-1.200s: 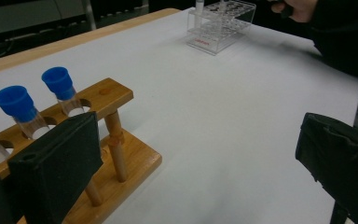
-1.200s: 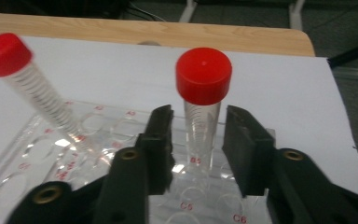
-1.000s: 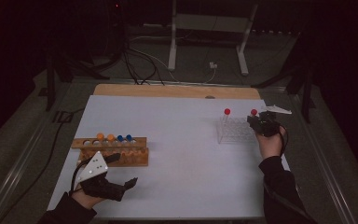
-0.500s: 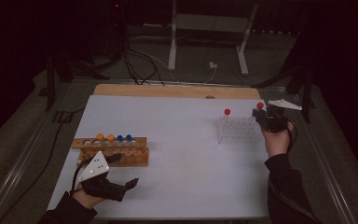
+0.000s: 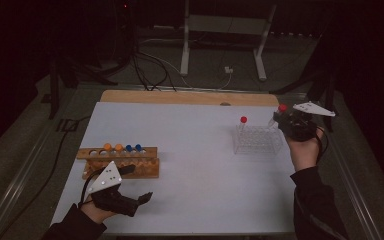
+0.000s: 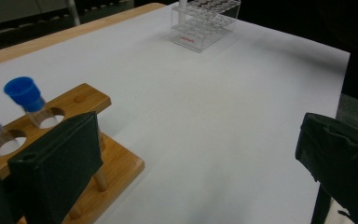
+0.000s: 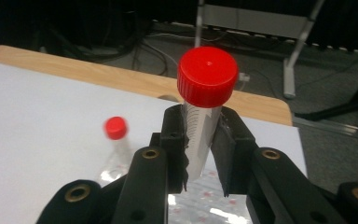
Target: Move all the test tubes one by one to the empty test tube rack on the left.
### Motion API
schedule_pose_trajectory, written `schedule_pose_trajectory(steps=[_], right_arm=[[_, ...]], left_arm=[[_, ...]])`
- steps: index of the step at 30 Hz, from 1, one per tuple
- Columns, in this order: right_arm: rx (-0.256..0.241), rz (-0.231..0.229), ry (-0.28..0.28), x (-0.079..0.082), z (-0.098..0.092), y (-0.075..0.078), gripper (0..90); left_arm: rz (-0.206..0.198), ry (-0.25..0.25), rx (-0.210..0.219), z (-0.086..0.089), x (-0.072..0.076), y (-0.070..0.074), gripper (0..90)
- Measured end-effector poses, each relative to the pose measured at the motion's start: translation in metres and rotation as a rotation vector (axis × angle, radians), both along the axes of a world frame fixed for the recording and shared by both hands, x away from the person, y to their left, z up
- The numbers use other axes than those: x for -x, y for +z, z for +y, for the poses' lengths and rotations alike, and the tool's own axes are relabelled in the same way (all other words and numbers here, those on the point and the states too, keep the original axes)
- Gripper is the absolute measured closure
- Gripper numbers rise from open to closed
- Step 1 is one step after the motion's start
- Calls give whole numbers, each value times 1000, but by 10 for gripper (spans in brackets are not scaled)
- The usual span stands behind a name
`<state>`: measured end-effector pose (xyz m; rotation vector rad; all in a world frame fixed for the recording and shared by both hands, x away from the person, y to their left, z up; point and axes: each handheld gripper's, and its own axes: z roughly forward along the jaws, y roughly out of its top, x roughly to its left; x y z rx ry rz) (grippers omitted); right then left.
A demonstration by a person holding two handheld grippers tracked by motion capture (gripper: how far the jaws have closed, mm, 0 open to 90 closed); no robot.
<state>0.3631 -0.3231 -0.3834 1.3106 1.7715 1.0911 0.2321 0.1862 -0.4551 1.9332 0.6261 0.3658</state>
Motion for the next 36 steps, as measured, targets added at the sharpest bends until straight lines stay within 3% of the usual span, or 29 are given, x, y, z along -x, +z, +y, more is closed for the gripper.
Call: schedule_pose_trajectory(steps=[6, 17, 30, 36], right_arm=[[10, 7, 63, 12, 14, 1, 745], [19, 16, 185, 35, 46, -6, 745], [38, 49, 343, 57, 89, -24, 745], [63, 88, 406, 65, 105, -37, 745]], left_arm=[[24, -34, 5, -6, -3, 1, 10], [29, -87, 13, -22, -12, 10, 11], [23, -139, 23, -51, -27, 24, 15], [8, -155, 12, -66, -33, 28, 18]])
